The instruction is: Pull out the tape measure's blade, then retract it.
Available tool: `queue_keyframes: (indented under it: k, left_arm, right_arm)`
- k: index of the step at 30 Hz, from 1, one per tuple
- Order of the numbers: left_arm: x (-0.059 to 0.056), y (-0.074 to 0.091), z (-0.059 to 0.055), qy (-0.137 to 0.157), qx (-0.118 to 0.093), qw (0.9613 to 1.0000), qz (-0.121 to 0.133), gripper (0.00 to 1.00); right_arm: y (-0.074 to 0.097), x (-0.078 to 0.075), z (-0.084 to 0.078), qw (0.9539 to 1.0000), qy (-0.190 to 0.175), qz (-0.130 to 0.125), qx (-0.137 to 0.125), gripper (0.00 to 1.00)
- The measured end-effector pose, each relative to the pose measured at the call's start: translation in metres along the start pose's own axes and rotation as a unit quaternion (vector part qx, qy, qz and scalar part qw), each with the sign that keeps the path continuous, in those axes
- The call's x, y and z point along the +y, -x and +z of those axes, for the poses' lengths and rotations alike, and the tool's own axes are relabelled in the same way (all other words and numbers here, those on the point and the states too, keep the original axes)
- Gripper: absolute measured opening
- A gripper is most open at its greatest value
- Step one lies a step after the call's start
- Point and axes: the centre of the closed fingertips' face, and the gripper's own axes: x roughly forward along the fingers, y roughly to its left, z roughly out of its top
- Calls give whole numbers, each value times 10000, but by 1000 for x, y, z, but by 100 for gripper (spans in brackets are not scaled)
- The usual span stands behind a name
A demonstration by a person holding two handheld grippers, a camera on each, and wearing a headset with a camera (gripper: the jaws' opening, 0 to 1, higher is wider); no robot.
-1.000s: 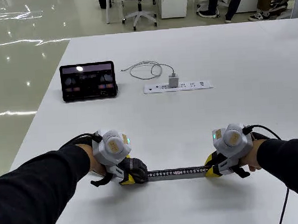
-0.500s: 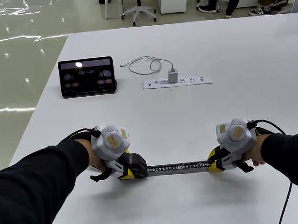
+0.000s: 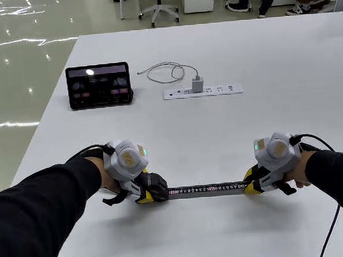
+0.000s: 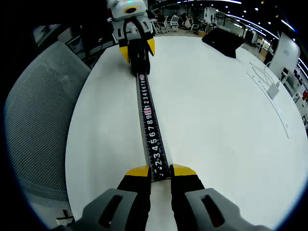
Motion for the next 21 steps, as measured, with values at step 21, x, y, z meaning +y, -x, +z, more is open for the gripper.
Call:
queue_keyframes:
  k: [21]
  left_arm:
    - [-1,0,0,47,-17,10000,-13,33]
  right_arm:
    - [9,-3,-13,9999,-88,-29,45,11]
